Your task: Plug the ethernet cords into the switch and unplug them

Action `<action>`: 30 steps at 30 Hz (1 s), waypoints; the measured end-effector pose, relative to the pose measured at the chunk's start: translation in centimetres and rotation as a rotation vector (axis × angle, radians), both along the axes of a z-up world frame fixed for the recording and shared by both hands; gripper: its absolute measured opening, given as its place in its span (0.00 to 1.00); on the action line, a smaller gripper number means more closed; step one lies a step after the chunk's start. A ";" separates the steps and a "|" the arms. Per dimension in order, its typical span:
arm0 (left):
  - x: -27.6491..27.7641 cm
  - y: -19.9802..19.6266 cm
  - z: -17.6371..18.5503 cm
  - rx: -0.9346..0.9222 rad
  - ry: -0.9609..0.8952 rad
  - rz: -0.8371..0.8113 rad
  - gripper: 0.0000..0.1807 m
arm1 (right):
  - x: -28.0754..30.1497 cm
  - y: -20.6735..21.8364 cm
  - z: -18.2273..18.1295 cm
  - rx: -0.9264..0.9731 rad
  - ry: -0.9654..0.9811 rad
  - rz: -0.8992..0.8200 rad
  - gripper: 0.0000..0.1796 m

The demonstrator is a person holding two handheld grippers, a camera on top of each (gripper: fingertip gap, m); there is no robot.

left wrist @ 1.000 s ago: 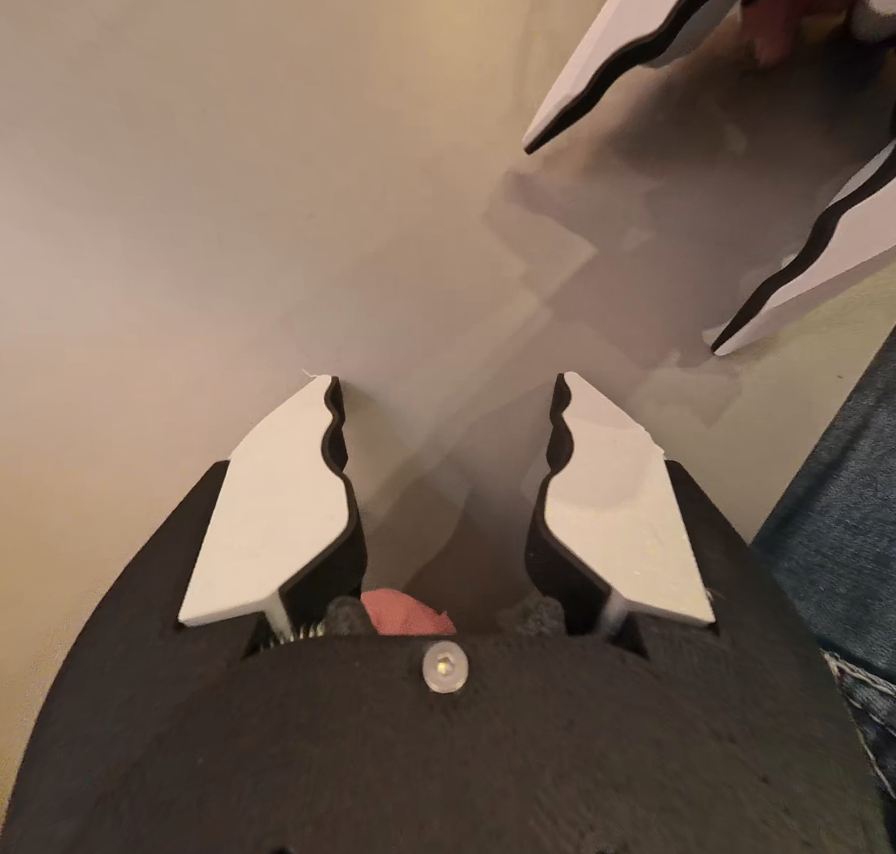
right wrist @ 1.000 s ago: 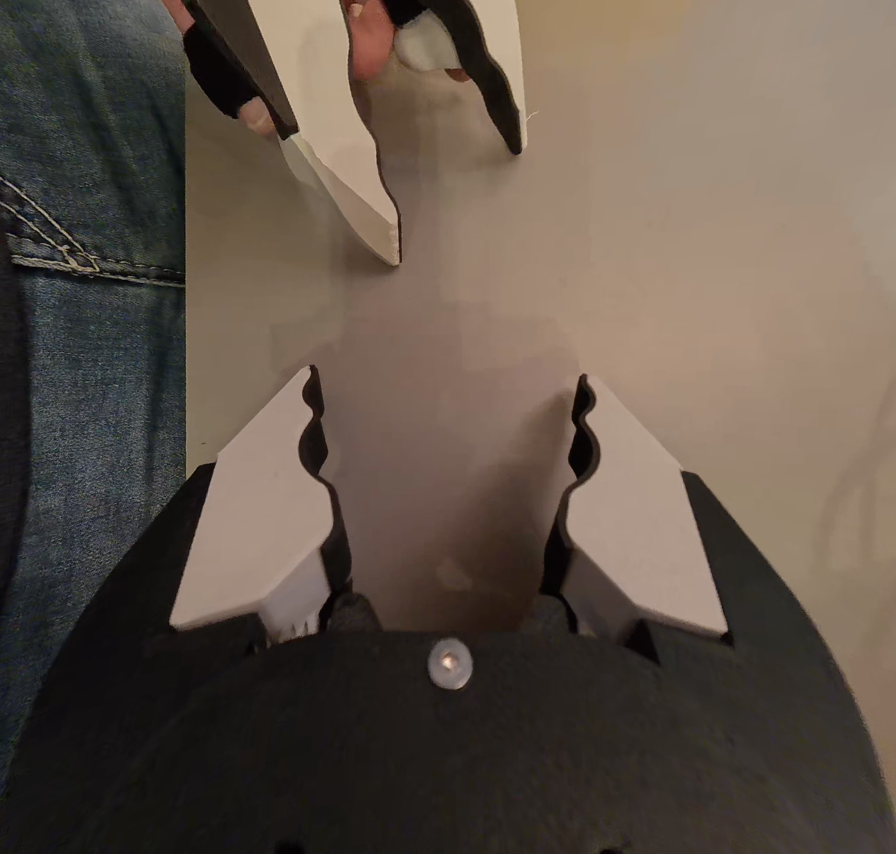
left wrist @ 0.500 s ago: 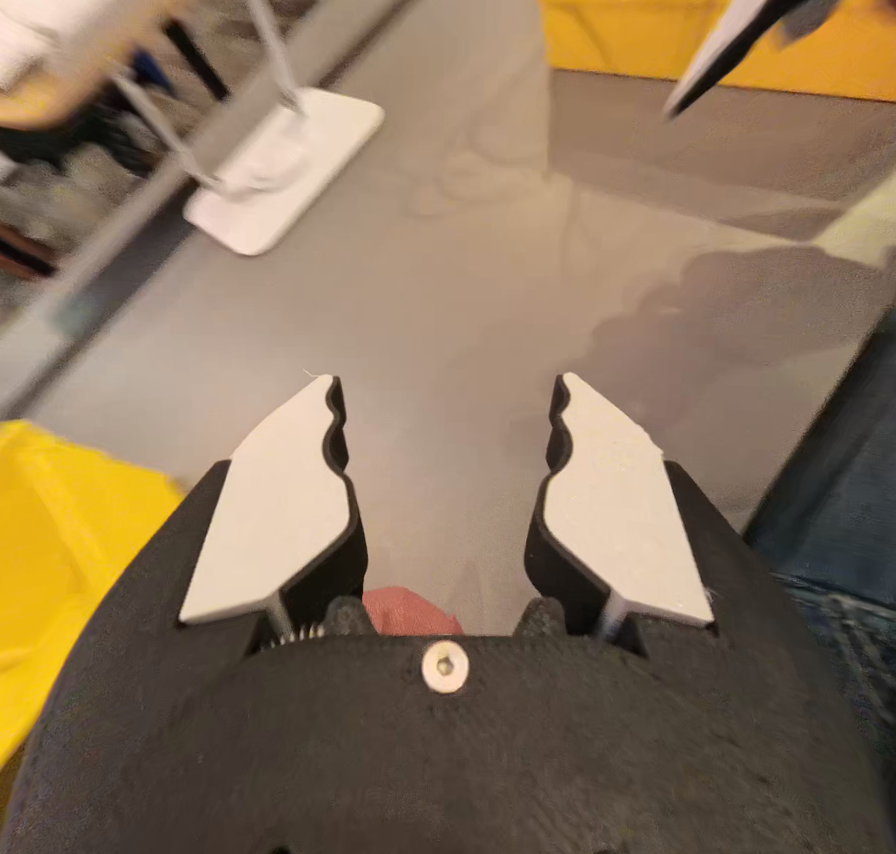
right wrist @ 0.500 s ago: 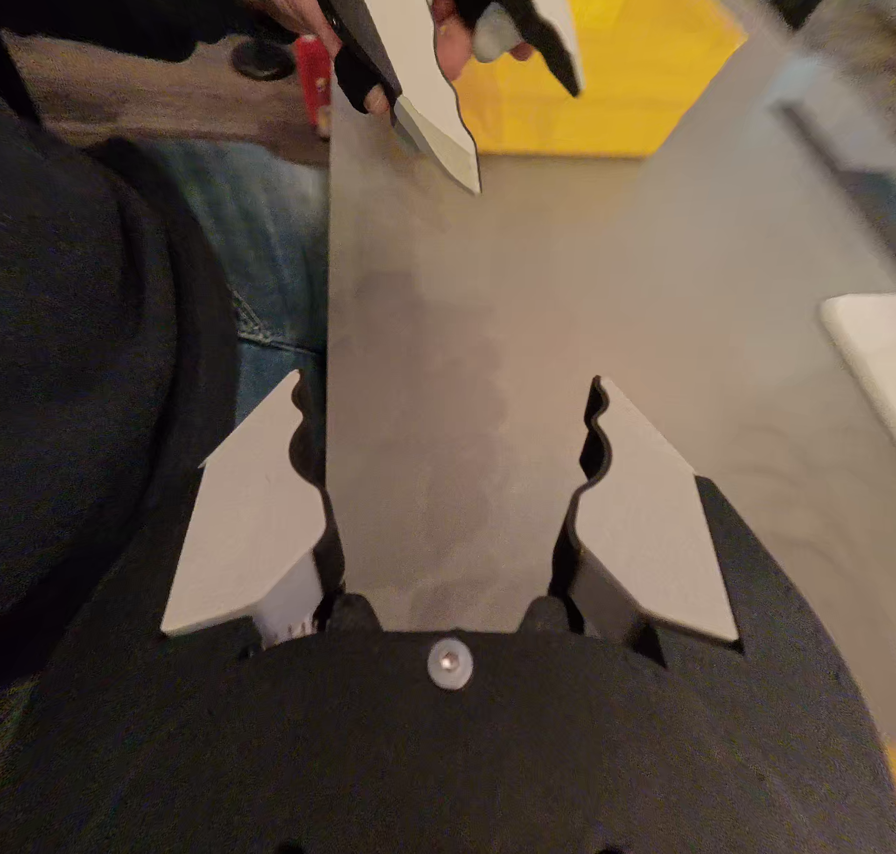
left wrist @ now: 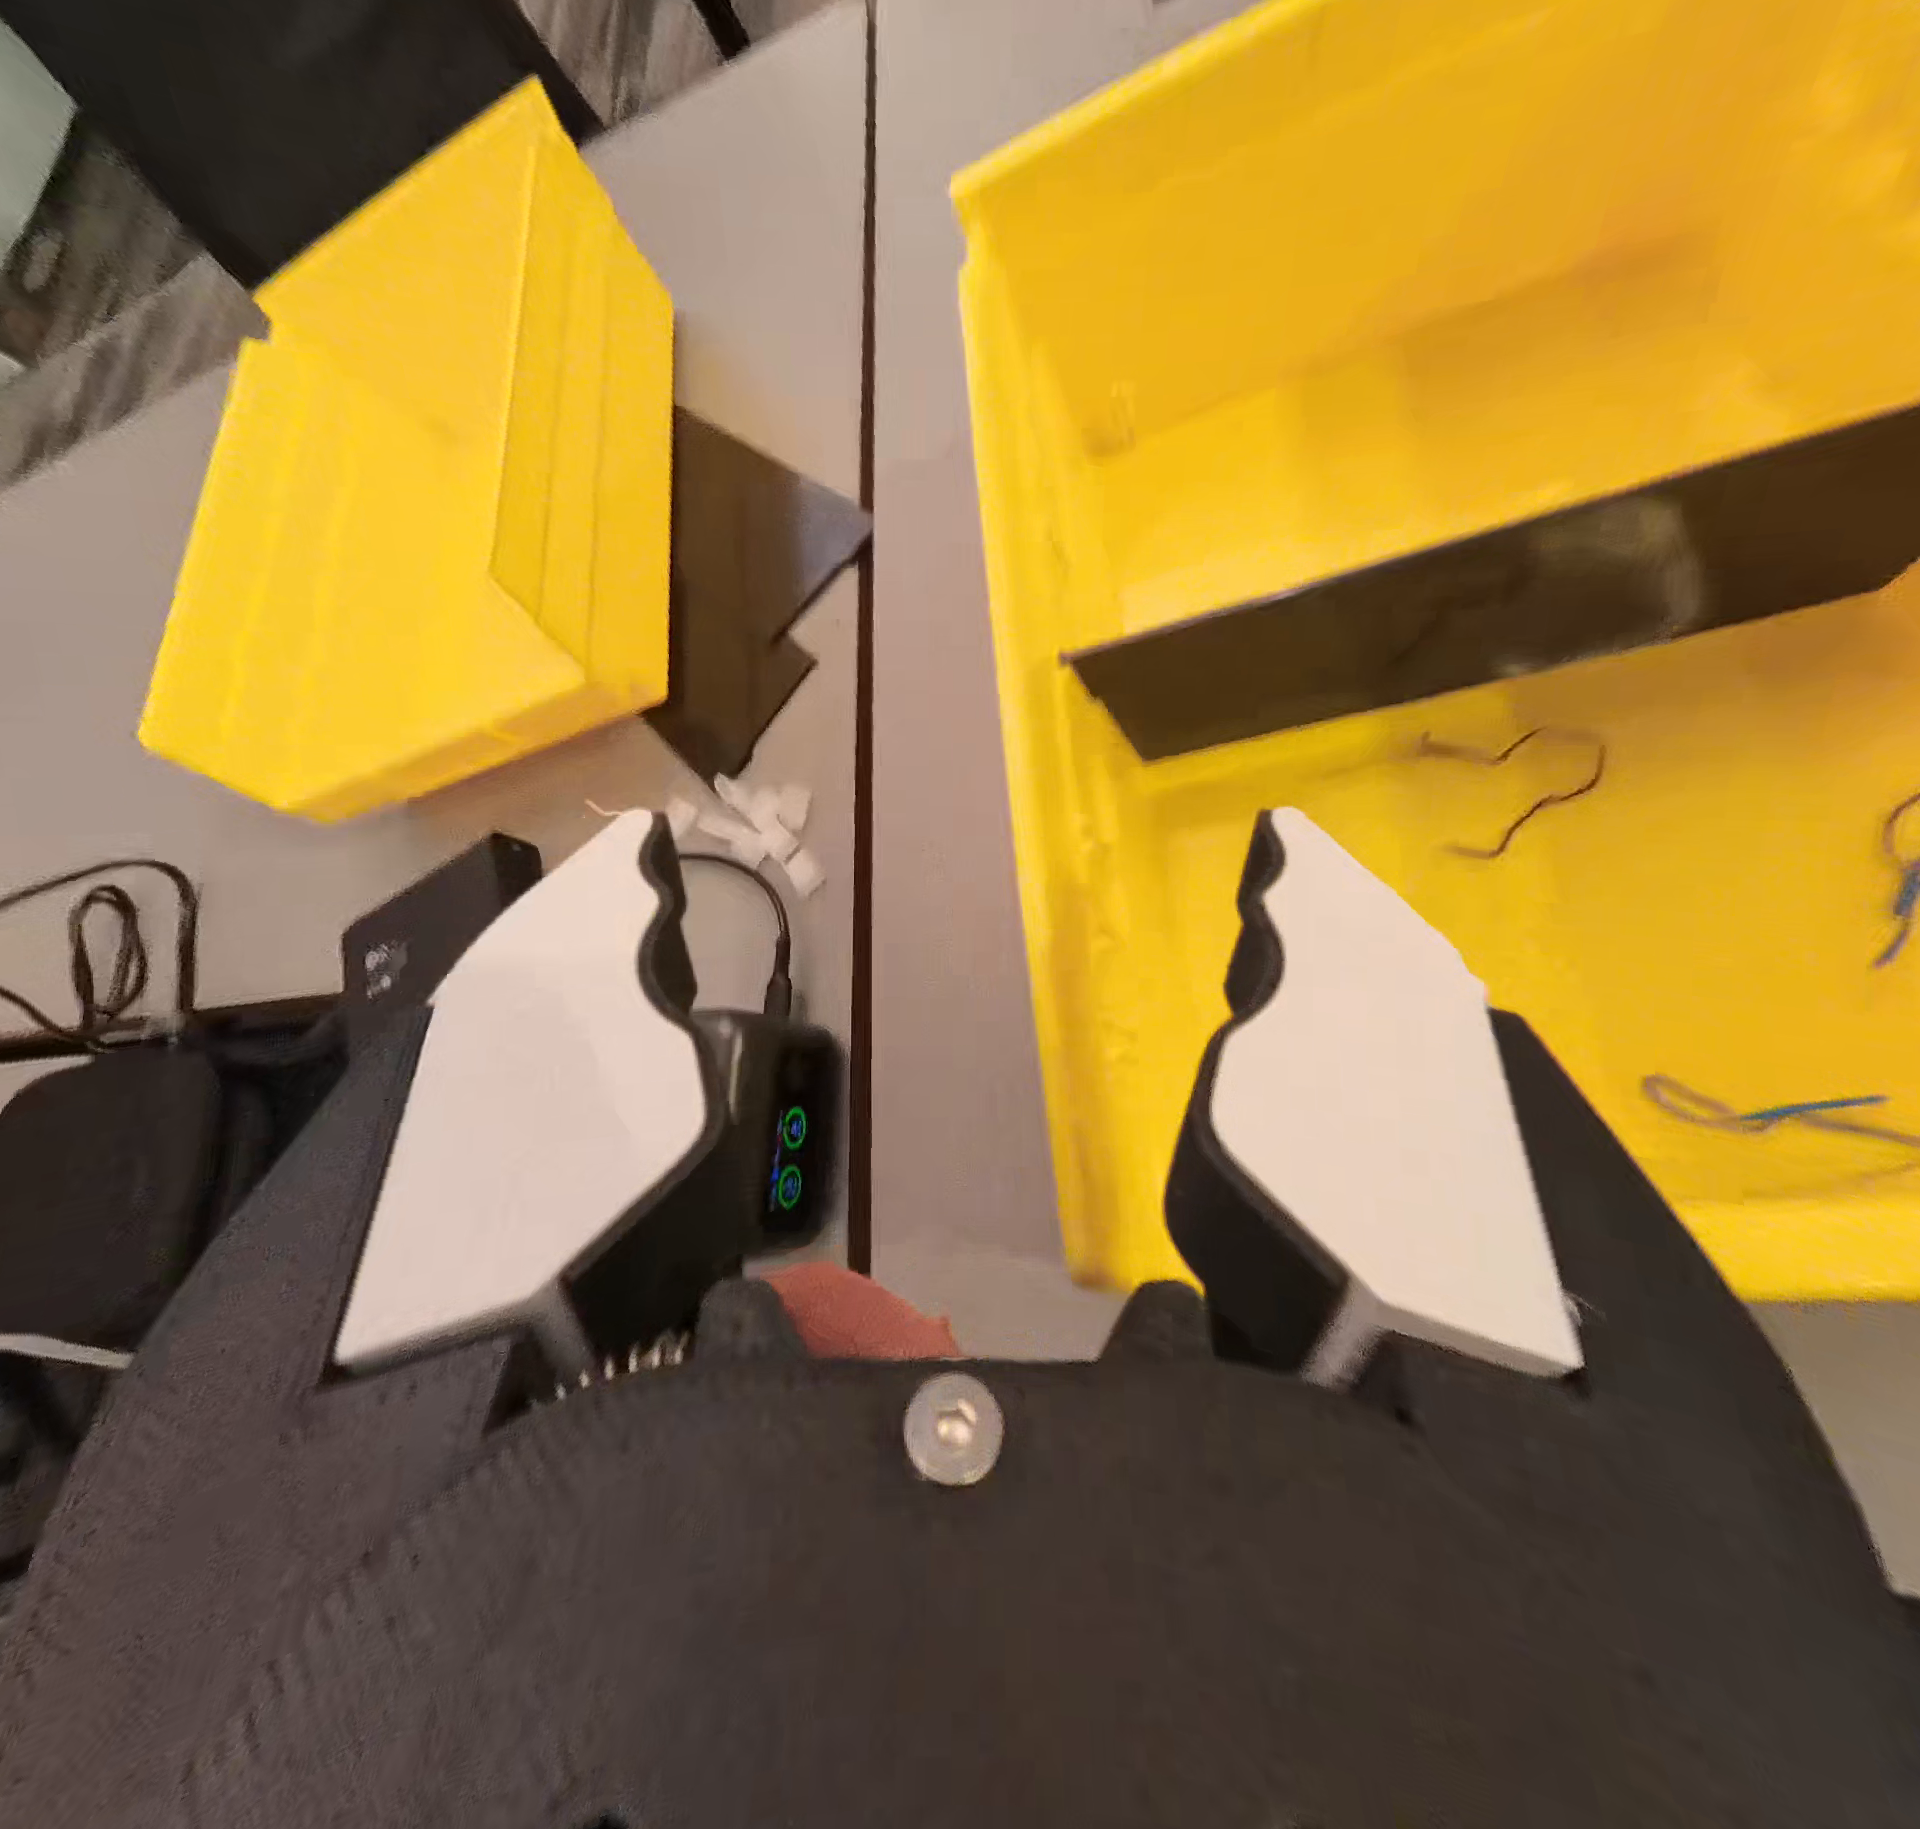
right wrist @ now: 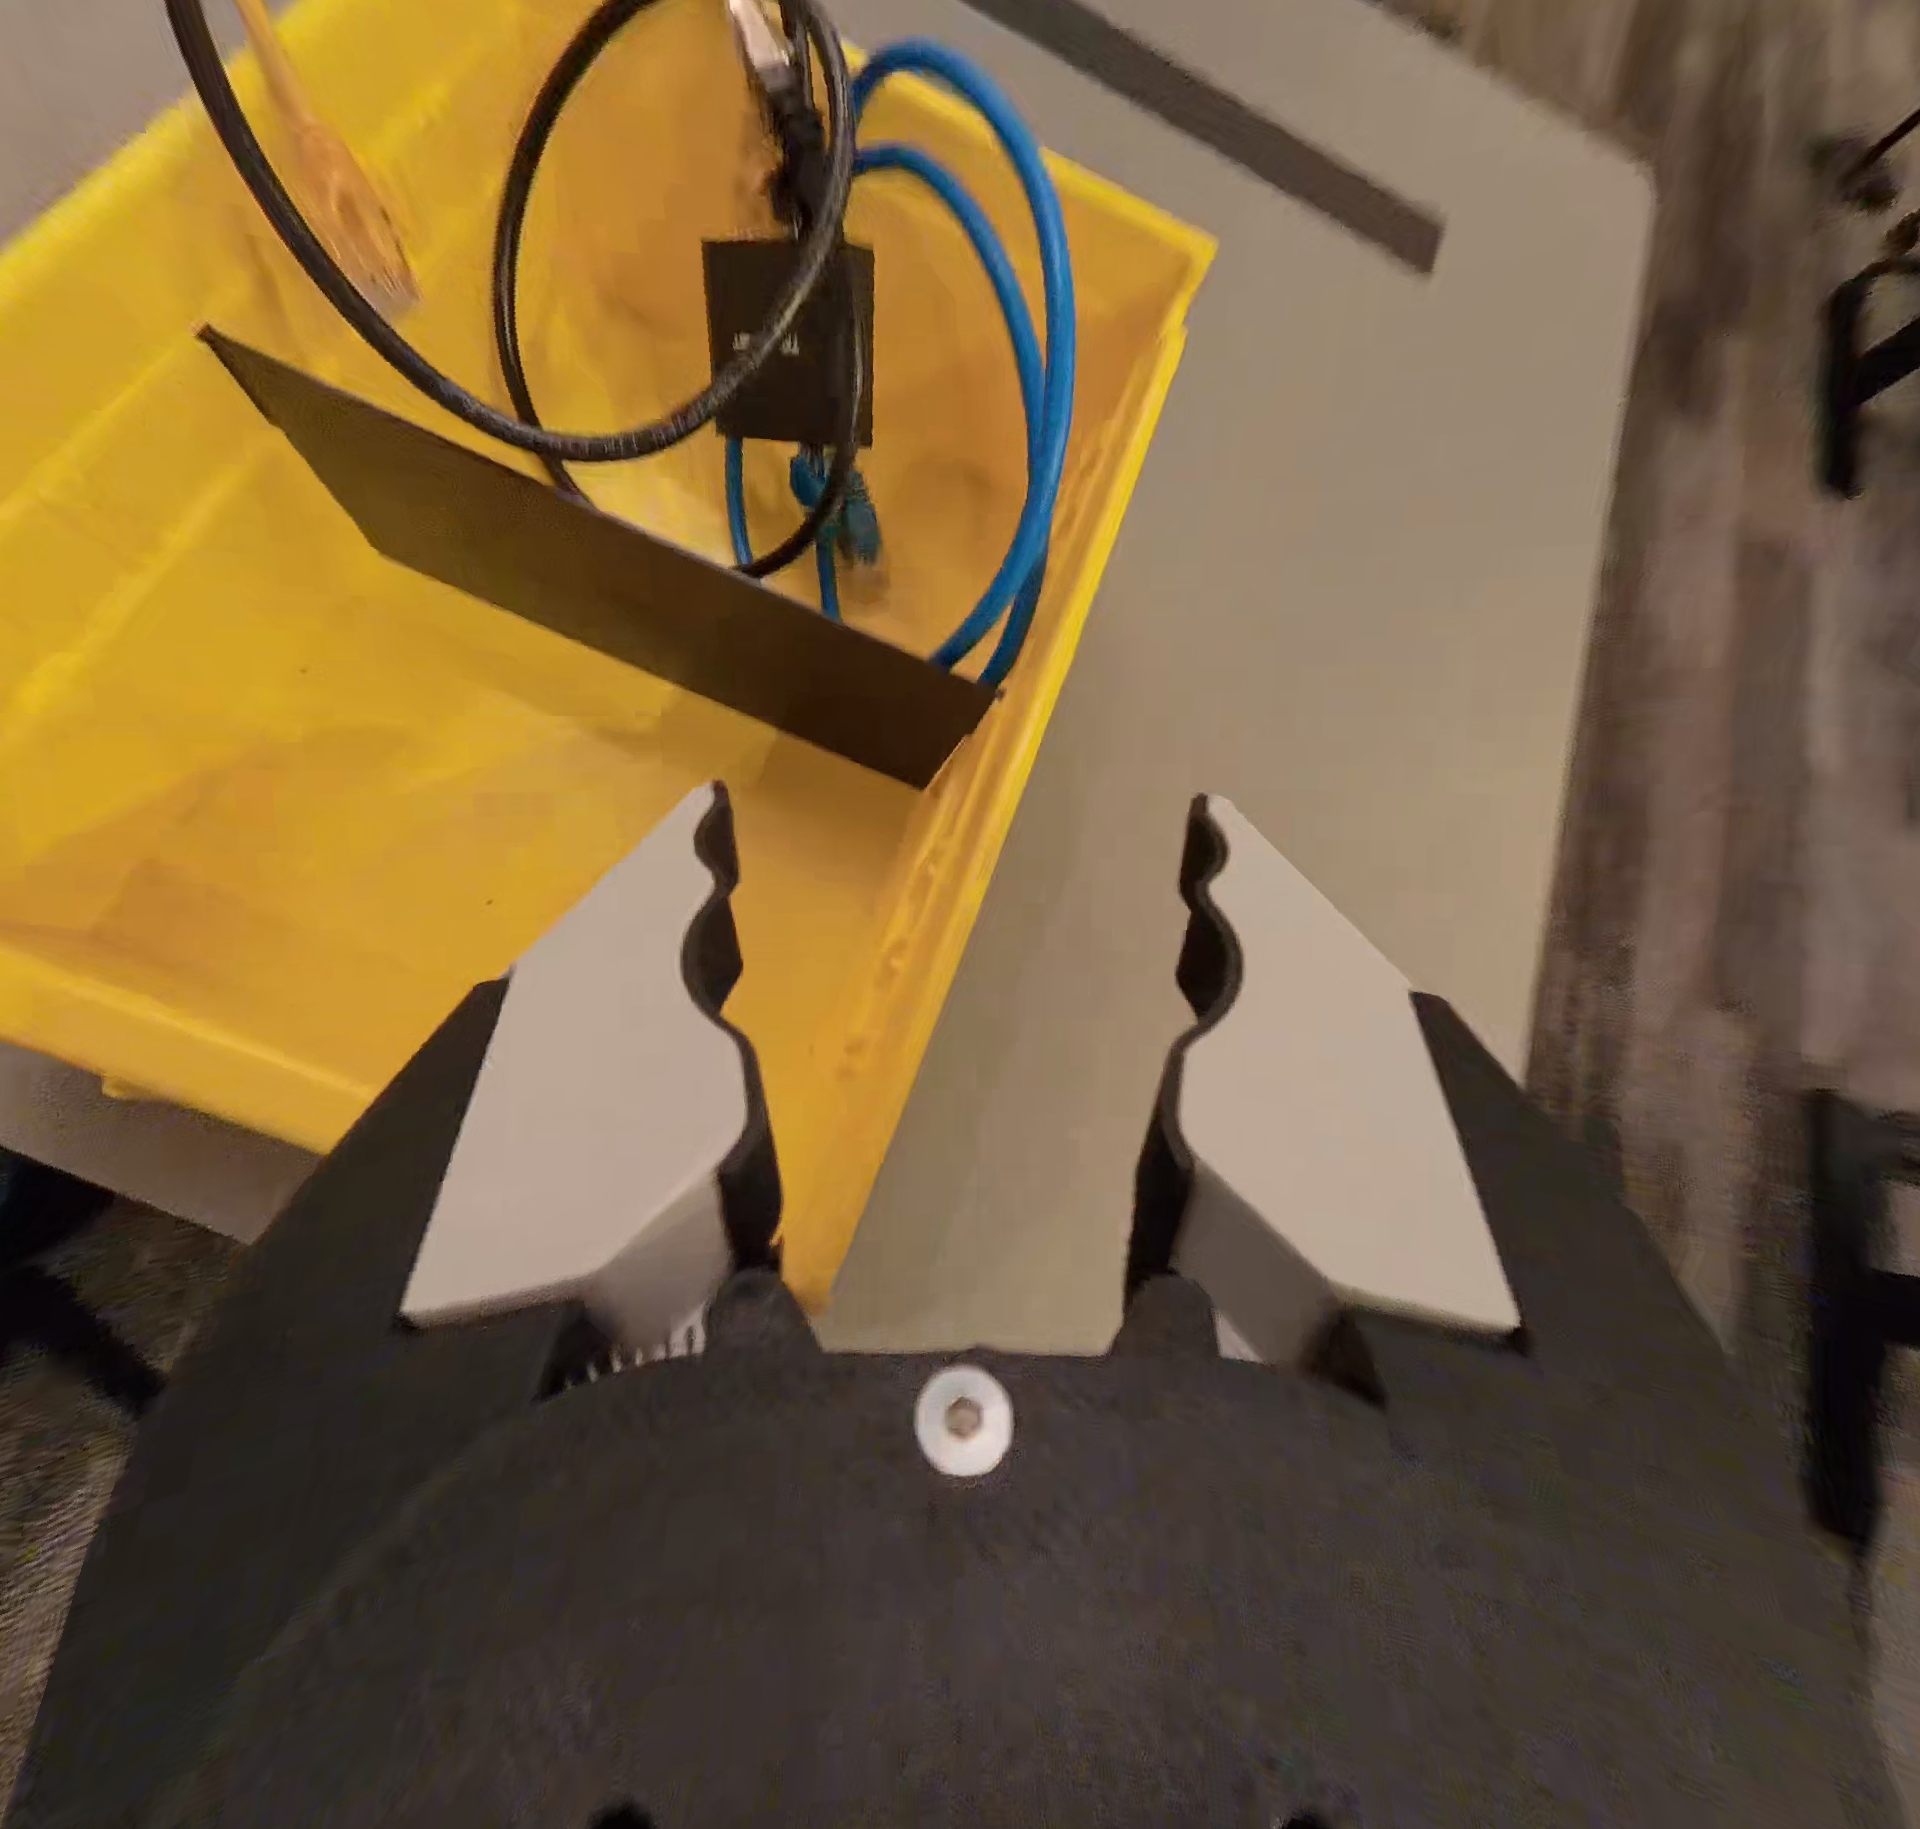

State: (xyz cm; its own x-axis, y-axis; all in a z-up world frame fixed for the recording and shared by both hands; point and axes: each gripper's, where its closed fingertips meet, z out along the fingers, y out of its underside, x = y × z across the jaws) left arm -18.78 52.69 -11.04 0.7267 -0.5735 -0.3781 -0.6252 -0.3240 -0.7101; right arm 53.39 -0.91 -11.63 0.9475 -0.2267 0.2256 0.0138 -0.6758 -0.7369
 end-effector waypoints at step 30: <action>0.6 -1.0 -1.4 -0.132 -0.487 -0.082 0.08 | -12.8 17.0 -4.7 0.030 0.265 0.286 0.22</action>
State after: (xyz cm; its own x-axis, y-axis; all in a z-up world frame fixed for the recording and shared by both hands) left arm -18.19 51.69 -12.49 0.7512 -0.6560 0.0729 -0.2586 -0.3941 -0.8819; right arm 40.60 16.05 -16.36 0.9979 0.0520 -0.0380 0.0049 -0.6501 -0.7599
